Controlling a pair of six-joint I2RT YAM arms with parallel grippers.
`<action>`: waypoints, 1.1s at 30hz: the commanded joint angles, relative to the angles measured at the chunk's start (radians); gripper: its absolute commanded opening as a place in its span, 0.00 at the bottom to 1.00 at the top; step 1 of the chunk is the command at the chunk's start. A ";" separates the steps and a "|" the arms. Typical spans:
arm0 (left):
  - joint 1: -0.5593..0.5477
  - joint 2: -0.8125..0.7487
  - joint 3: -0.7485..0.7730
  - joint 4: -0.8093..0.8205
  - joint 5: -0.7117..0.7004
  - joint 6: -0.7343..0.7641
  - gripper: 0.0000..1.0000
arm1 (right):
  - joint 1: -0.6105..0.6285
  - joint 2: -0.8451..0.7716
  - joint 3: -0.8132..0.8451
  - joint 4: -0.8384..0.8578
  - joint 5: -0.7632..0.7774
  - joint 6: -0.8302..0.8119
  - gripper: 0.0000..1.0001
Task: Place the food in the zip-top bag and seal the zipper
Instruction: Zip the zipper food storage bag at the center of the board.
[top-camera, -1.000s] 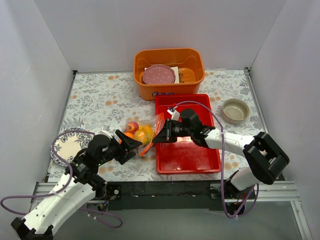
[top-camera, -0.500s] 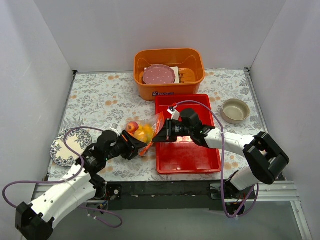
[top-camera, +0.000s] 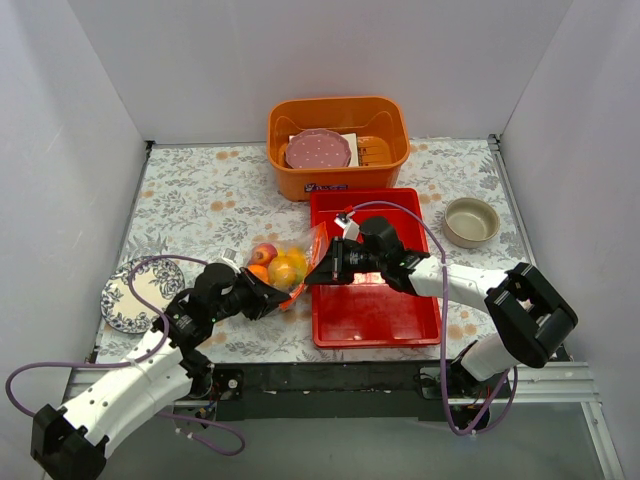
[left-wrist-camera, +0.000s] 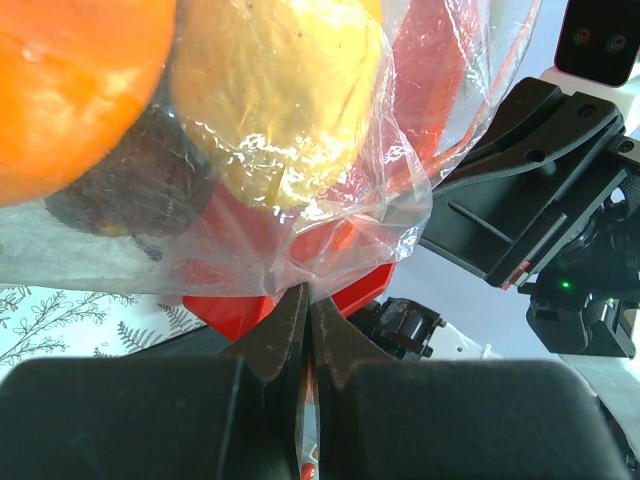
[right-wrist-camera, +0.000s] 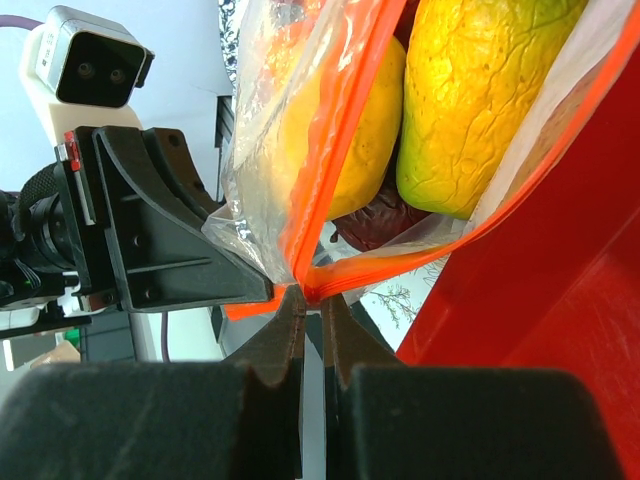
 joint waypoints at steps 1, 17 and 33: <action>-0.001 -0.023 0.005 -0.014 0.002 -0.089 0.00 | -0.003 0.006 0.042 0.003 0.010 -0.007 0.03; -0.001 -0.090 0.019 -0.129 -0.036 -0.076 0.00 | -0.007 0.016 0.059 0.009 0.014 -0.001 0.04; -0.001 -0.098 0.037 -0.179 -0.060 -0.060 0.00 | -0.026 0.026 0.078 0.010 0.012 0.004 0.04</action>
